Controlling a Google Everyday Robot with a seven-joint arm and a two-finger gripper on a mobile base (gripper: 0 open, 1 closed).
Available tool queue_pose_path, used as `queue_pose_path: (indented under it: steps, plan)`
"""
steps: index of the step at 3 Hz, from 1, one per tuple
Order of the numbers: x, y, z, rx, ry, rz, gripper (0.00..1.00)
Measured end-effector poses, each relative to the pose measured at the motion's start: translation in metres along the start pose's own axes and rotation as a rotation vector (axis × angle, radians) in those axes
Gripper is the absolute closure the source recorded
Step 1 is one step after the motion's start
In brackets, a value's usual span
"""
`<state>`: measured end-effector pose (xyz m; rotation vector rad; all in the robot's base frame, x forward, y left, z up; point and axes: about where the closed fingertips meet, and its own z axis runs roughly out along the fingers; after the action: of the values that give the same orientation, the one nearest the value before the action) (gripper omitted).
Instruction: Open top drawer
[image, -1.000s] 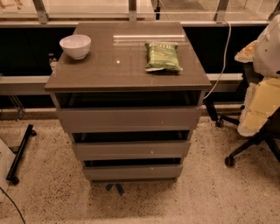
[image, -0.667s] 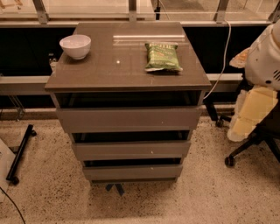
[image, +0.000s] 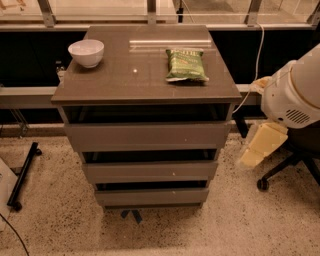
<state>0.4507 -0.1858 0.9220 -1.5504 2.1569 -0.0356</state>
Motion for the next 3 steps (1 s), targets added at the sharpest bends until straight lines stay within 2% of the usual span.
queue_pose_path:
  steps: [1, 2, 3]
  plan:
    - [0.007, -0.006, 0.037, -0.042, -0.045, 0.021, 0.0]
    - [0.003, -0.01, 0.043, -0.027, -0.043, 0.023, 0.0]
    - [-0.009, -0.022, 0.061, 0.031, -0.084, 0.029, 0.0]
